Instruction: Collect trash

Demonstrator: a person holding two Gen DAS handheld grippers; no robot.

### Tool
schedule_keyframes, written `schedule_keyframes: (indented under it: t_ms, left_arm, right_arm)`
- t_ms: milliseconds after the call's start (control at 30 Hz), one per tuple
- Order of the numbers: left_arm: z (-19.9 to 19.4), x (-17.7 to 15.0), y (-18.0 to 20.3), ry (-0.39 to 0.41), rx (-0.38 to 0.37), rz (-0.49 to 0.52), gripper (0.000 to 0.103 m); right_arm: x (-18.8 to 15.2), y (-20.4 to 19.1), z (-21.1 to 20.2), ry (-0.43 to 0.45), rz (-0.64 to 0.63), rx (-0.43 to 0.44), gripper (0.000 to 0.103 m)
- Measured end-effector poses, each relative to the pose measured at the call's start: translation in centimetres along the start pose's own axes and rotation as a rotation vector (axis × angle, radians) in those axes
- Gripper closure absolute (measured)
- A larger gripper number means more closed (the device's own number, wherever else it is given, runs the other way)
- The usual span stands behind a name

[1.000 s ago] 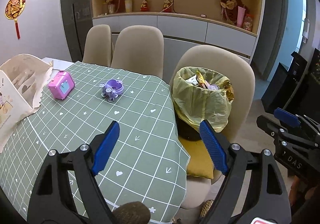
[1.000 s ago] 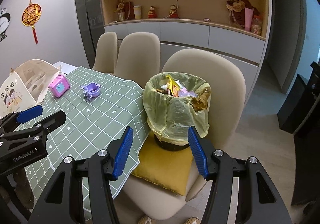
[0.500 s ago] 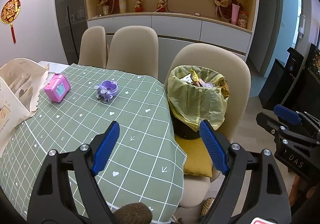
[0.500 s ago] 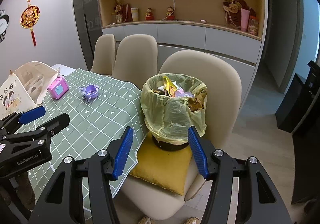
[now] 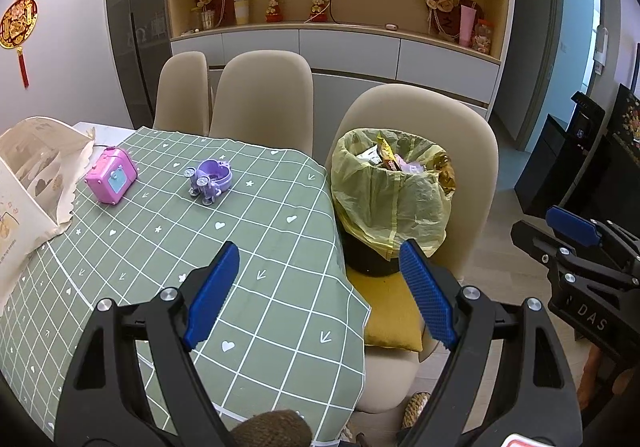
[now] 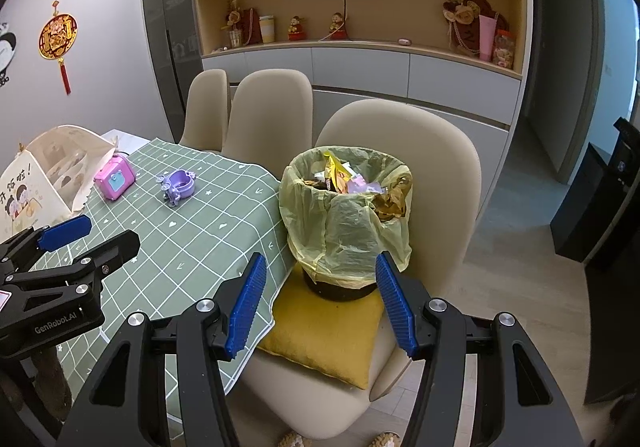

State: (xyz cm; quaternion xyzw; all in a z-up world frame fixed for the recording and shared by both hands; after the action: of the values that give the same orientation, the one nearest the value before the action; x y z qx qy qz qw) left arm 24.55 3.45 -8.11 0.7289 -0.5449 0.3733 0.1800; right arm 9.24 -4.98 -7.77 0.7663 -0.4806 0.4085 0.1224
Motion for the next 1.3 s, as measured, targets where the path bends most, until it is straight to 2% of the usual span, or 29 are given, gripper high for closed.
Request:
schedule_keyframes:
  t_ms: [1300]
  left_arm:
    - [0.03,0.05,0.98,0.009,-0.024,0.022,0.025]
  right_arm:
    - [-0.16,0.63,-0.34,0.000,0.021,-0.014,0.049]
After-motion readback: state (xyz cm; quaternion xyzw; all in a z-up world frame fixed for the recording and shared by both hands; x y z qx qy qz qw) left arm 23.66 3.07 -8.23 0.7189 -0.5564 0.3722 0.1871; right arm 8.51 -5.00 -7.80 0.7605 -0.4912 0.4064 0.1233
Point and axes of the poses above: each gripper's, at about its wrist camera, not at the fingertips, and z roughly the way its jaws point, y to its right, x to its top, the point moved 8 cm from there along z, roughly the way its jaws point, and after that the axes turned 11 degrees about z, right-handed, at the moved point
